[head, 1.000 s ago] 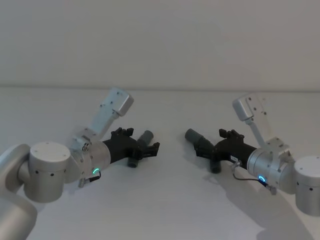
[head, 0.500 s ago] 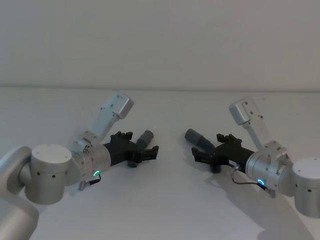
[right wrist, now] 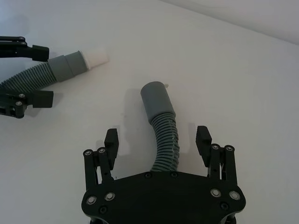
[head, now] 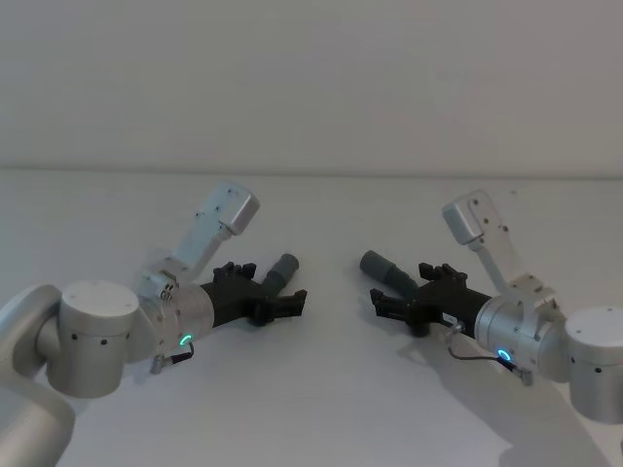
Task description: Use both hands to pick up one end of the pipe from the table, align the ends, and insert them.
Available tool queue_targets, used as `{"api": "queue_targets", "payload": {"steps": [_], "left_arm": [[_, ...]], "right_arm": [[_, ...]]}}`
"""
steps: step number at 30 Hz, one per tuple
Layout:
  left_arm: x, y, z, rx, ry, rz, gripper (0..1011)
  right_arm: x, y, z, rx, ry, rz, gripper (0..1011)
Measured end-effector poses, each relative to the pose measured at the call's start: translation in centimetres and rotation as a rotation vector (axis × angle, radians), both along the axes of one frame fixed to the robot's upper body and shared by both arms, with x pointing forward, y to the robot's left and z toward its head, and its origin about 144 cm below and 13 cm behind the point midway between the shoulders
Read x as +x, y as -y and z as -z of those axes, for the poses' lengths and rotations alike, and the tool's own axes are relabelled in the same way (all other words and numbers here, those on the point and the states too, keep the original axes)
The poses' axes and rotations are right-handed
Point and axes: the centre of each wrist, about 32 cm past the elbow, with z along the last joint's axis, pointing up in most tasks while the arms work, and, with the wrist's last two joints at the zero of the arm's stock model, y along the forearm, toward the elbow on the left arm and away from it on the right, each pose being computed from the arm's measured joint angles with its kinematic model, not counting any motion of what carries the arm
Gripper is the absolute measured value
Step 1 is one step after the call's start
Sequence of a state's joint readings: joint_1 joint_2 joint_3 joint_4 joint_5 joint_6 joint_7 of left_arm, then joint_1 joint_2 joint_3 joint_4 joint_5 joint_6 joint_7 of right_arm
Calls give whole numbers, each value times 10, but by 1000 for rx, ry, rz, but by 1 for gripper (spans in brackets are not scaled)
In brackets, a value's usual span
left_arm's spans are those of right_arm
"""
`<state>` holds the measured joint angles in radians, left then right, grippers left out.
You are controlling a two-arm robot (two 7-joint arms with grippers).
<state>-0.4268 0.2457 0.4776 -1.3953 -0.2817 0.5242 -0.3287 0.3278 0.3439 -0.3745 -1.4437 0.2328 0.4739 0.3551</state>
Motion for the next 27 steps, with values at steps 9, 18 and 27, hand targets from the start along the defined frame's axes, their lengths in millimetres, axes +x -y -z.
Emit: {"api": "queue_targets", "payload": {"steps": [9,18,27], "left_arm": [[2,-1,-1,8,-6,4,1001],[2,-1,-1,12,-9,7,1001],[3,-2,-1,13,-10,8,814]], "right_arm": [[1,-1,1,8,-8,4,1002],[2,-2,2,11,-10,7,1002],[2,-2,2,12,-12,8,856]]}}
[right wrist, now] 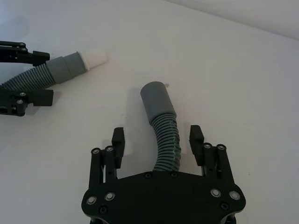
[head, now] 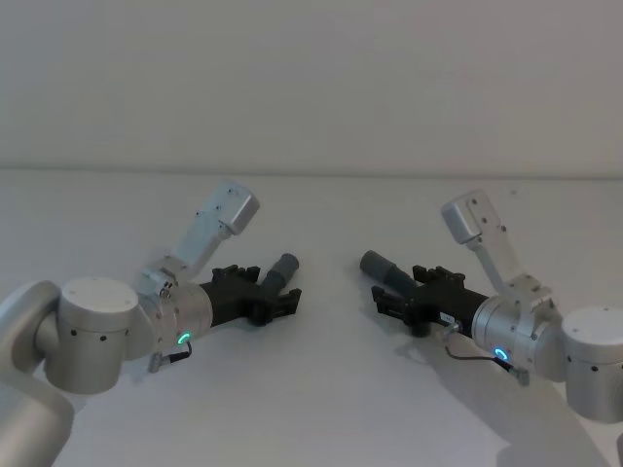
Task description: Use both hands to pick up one end of the pipe from the table, align the ends, and insert them.
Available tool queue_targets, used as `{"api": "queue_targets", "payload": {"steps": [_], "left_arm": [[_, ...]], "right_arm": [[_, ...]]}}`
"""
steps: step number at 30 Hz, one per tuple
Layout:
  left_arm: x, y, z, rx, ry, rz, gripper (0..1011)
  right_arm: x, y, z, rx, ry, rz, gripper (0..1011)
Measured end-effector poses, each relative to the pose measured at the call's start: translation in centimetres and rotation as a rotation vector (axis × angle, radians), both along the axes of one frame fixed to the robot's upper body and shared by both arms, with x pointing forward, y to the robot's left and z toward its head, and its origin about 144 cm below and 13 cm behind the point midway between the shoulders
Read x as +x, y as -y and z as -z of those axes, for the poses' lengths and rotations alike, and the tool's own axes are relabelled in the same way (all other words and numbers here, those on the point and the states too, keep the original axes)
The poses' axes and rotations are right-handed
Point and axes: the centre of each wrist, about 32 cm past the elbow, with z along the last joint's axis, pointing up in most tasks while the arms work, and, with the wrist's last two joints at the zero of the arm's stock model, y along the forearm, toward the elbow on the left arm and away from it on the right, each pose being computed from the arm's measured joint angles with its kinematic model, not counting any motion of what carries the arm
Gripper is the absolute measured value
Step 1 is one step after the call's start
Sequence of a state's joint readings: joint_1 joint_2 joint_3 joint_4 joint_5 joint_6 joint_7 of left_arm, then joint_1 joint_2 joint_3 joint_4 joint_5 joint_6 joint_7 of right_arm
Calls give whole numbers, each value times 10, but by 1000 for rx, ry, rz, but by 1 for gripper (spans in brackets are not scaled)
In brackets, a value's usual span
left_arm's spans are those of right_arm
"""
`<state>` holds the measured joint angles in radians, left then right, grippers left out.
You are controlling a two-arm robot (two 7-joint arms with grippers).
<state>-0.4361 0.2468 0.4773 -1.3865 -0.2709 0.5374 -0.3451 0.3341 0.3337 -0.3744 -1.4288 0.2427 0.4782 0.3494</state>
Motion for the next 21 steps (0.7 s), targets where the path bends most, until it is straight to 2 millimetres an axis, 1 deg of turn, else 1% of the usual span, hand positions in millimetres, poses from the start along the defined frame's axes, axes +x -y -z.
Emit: {"api": "queue_targets", "payload": {"steps": [2,3,4,6,7,10,11,12,14,15,16,17,19,20,21], "left_arm": [[0,0,0,0,0,0,781],[0,0,0,0,0,0,727],[0,0,0,1,0,0,727],[0,0,0,1,0,0,644],[0,0,0,1,0,0,602],[0,0,0,1,-1,0,531],[0,0,0,1,-1,0,481],[0,0,0,1,-1,1,442],[0,0,0,1,-1,1,404],[0,0,0,1,-1,1,375],[0,0,0,1,-1,1,371],[0,0,0,1,-1,1,356],[0,0,0,1,-1,1,336],[0,0,0,1,-1,1,333],[0,0,0,1,-1,1,329]], "right_arm": [[0,0,0,0,0,0,797],[0,0,0,1,0,0,775],[0,0,0,1,0,1,719],[0,0,0,1,0,1,678],[0,0,0,1,0,1,624],[0,0,0,1,0,1,568],[0,0,0,1,0,1,500],[0,0,0,1,0,1,481],[0,0,0,2,0,1,423],[0,0,0,1,0,1,362],[0,0,0,1,0,1,340],[0,0,0,2,0,1,284],[0,0,0,2,0,1,251],[0,0,0,2,0,1,206],[0,0,0,2,0,1,191]]}}
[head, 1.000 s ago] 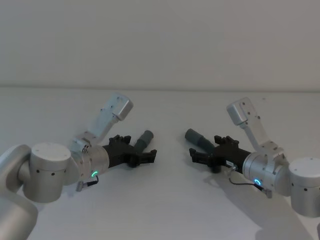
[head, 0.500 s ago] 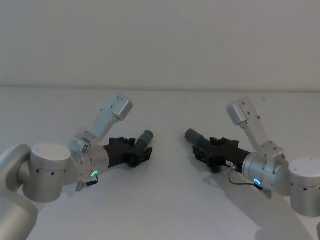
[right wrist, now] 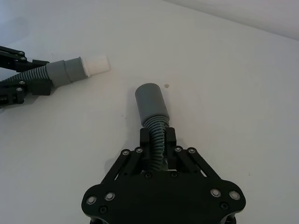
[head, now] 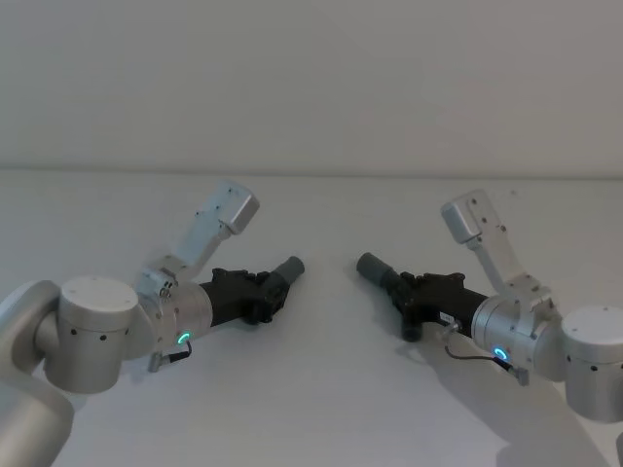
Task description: Use both hands to pick up one end of the pipe from the table, align the ends, and insert them.
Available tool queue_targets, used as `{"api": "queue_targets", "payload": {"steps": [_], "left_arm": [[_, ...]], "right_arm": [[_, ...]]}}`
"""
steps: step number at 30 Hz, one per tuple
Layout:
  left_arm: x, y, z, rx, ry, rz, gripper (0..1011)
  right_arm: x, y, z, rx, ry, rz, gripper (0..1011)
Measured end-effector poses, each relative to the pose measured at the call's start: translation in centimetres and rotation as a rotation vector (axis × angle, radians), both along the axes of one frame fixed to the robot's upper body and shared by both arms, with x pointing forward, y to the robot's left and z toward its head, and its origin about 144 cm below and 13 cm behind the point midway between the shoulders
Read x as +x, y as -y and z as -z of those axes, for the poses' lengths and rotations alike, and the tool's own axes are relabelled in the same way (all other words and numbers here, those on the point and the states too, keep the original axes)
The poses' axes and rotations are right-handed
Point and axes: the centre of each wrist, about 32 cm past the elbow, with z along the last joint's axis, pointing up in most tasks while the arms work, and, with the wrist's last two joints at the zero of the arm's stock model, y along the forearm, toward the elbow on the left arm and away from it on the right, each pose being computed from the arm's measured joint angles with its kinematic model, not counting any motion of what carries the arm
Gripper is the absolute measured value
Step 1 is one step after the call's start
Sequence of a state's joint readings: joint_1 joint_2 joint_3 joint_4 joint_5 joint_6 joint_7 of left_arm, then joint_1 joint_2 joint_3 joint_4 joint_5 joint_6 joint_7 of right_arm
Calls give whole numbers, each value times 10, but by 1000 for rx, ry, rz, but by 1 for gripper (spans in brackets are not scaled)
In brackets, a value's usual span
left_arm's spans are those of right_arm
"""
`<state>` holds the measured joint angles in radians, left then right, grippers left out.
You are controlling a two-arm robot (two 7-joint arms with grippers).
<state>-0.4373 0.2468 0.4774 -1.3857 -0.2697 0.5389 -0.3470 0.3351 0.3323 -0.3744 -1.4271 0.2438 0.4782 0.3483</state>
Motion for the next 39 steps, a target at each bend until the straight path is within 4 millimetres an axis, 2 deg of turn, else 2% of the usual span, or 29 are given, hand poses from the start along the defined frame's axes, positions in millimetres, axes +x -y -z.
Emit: {"api": "queue_targets", "payload": {"steps": [6,29,39], "left_arm": [[0,0,0,0,0,0,314],[-1,-2,-1,3,21,0,314],[-1,-8,-14,16,133,30,314]], "right_arm": [[0,0,0,0,0,0,125],[1,0,-2,12,31,-3,116],[2,3,-8,44,137,-25,106]]}}
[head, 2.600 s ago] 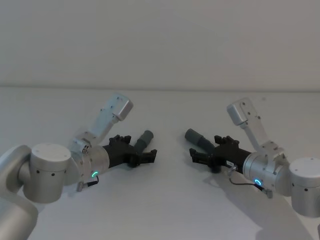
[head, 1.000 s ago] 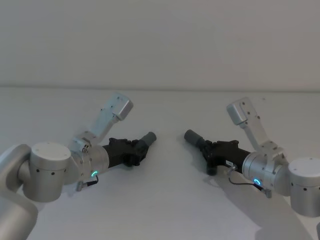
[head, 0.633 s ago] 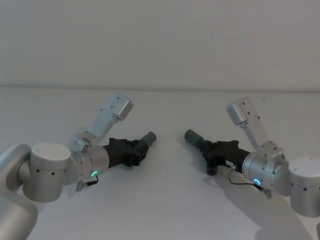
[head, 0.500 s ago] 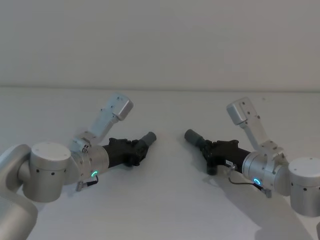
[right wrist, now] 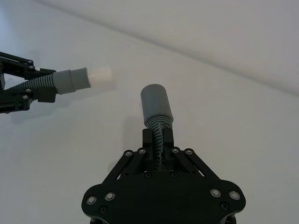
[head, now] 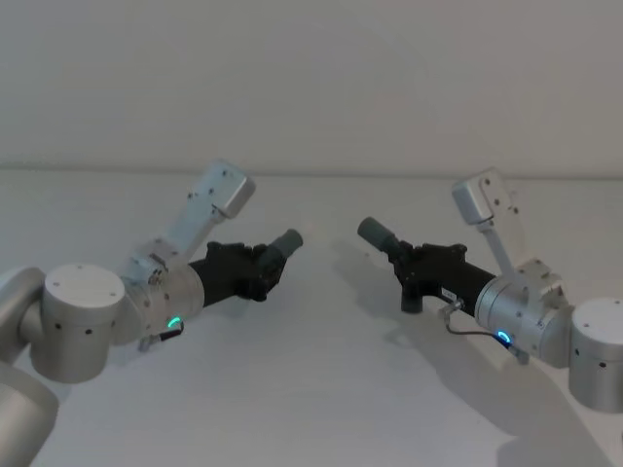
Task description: Use both hands to pick up one end of the pipe from the table, align the ends, and insert them.
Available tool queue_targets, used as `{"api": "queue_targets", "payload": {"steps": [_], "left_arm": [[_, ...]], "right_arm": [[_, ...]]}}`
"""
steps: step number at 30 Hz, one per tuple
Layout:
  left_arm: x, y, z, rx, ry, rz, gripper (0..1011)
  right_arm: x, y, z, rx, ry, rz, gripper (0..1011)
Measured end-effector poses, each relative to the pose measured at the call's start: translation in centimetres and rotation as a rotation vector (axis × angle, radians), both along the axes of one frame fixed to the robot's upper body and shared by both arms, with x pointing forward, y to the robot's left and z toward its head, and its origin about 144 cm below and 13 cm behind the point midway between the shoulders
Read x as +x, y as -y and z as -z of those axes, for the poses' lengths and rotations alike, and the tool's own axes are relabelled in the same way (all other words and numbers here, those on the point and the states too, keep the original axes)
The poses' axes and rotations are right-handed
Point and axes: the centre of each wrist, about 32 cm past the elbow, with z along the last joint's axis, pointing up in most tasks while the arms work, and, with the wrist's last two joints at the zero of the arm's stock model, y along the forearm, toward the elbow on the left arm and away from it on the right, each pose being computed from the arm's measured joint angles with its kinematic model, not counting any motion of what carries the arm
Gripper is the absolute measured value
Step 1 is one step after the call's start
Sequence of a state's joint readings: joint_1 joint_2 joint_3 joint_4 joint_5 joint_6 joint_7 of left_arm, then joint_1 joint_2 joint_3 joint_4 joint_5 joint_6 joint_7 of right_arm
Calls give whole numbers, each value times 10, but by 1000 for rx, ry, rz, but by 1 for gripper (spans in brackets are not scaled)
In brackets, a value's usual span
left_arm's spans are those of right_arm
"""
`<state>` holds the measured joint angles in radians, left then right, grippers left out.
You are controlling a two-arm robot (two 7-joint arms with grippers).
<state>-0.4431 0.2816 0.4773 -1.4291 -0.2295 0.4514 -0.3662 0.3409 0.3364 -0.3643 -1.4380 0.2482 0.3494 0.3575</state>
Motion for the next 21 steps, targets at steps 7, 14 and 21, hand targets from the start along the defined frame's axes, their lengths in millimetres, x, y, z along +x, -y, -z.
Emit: {"api": "queue_targets", "payload": {"steps": [7,14,21], "left_arm": [[3,-6,-15,25,94,50,314],[10,-13,-32,67,187,132,314],[19,-18,-51,123,268,235,314]], "right_arm": [[2,6,-5,18,101,-32,106],[5,14,-10,20,201,-69,106],[8,25,-14,-2,307,-111,106]]}}
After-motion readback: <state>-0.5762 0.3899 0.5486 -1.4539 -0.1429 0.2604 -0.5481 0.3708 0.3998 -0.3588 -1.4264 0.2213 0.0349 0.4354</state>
